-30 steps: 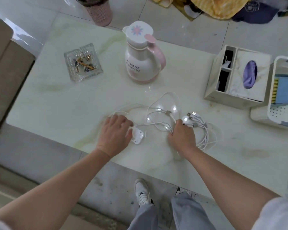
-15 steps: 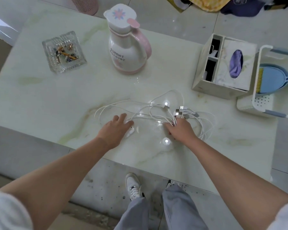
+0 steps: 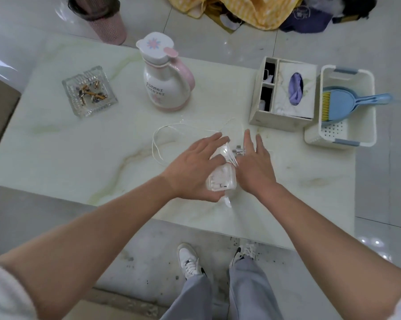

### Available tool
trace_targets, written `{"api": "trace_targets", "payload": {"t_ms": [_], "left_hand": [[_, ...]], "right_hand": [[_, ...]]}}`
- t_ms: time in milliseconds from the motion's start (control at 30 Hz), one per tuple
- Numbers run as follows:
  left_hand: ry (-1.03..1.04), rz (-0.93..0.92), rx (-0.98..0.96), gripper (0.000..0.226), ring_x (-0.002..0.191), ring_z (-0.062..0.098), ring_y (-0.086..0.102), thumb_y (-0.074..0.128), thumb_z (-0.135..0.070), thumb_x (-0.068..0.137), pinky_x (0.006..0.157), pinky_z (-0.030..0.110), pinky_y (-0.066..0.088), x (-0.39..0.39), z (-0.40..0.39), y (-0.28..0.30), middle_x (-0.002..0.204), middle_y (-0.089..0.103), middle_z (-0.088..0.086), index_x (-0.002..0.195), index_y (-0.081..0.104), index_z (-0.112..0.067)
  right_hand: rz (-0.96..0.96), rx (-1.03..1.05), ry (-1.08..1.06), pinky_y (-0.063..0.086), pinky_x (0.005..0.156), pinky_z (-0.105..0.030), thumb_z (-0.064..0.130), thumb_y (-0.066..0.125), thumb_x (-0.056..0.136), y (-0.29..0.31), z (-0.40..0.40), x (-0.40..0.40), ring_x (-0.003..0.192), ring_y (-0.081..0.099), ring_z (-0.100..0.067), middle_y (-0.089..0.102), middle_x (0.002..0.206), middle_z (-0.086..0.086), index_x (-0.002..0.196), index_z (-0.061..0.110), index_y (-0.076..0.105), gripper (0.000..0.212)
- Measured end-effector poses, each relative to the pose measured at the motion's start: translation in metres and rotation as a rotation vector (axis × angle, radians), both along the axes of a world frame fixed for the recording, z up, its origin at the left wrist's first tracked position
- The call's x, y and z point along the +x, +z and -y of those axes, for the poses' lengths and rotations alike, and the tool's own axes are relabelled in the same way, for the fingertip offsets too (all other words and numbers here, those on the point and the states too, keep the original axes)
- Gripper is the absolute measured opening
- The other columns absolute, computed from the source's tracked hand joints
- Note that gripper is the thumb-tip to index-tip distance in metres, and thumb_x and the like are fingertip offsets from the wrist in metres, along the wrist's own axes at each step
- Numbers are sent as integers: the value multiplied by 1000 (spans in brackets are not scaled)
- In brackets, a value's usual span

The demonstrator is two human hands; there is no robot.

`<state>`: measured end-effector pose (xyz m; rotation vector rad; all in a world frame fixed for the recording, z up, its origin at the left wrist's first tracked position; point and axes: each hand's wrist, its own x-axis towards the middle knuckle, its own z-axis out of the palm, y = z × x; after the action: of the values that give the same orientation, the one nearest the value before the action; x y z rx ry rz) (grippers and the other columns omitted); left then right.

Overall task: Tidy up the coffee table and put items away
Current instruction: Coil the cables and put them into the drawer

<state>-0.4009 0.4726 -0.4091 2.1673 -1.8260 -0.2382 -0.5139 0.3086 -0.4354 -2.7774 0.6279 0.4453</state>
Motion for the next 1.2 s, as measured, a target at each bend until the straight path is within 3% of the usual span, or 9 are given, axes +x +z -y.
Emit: {"api": "trace_targets", "payload": {"t_ms": [100, 233, 300, 400, 600, 800, 867, 1000, 1200], "left_hand": [[-71, -41, 178, 83, 151, 29, 13, 60, -74, 65, 124, 42, 11, -5, 19, 22, 159, 27, 16, 134, 50, -28], [-45, -195, 138, 63, 99, 24, 55, 64, -62, 64, 99, 25, 36, -23, 36, 40, 101, 59, 2, 109, 50, -20], [126, -379, 129, 54, 80, 17, 57, 66, -57, 61, 71, 28, 45, -37, 44, 45, 91, 54, -6, 100, 42, -26], [404, -641, 43, 56, 72, 4, 62, 67, -53, 62, 59, 22, 44, -62, 56, 41, 86, 60, -11, 103, 37, -32], [675, -1130, -29, 65, 83, 10, 67, 81, -36, 65, 72, 30, 54, -107, 87, 25, 101, 69, -2, 122, 55, -19], [608, -1393, -66, 39, 75, 22, 62, 73, -5, 75, 70, 34, 51, -124, 95, 25, 83, 63, 13, 106, 55, 10], [595, -1299, -27, 37, 73, 21, 61, 71, -2, 73, 66, 35, 53, -114, 93, 27, 83, 60, 14, 103, 52, 7], [541, -1186, 91, 32, 72, 20, 57, 67, 1, 74, 59, 32, 48, -83, 83, 21, 86, 56, 12, 102, 52, 5], [575, -1376, 73, 34, 84, 25, 64, 62, -7, 85, 69, 36, 52, -59, 51, 8, 95, 65, 14, 118, 57, 2]], "right_hand": [[178, 141, 64, 11, 121, -50, 22, 54, 97, 24, 8, -9, 152, -7, -36, -1, 167, -8, 105, 29, 73, 21], [338, 456, -163, 45, 84, -40, 27, 55, 93, 49, 17, -38, 107, 61, -28, 71, 108, -11, 80, 13, 67, 22], [461, 621, -402, 34, 58, -32, 34, 58, 87, 57, 17, -45, 59, 43, -14, 51, 61, 0, 62, 12, 48, 35], [644, 843, -735, 35, 51, -29, 34, 72, 80, 56, 21, -51, 51, 40, -13, 44, 52, 1, 56, 14, 48, 39], [798, 1016, -940, 31, 49, -27, 3, 64, 74, 37, 28, -74, 51, 35, -11, 41, 52, 5, 54, 22, 47, 33], [693, 1717, -1049, 46, 72, -41, 39, 57, 83, 43, 16, -86, 77, 56, -32, 54, 82, -21, 84, 5, 60, 34], [654, 1556, -953, 56, 82, -43, 61, 61, 79, 45, 13, -84, 95, 67, -31, 60, 106, -25, 102, 3, 58, 63], [611, 1068, -734, 54, 64, -17, 65, 67, 67, 41, -8, -75, 100, 64, -7, 49, 123, -3, 104, 30, 51, 53], [878, 1148, -1215, 57, 87, -53, 69, 58, 73, 23, -60, -16, 98, 70, -23, 66, 109, -6, 97, 31, 50, 46]]}}
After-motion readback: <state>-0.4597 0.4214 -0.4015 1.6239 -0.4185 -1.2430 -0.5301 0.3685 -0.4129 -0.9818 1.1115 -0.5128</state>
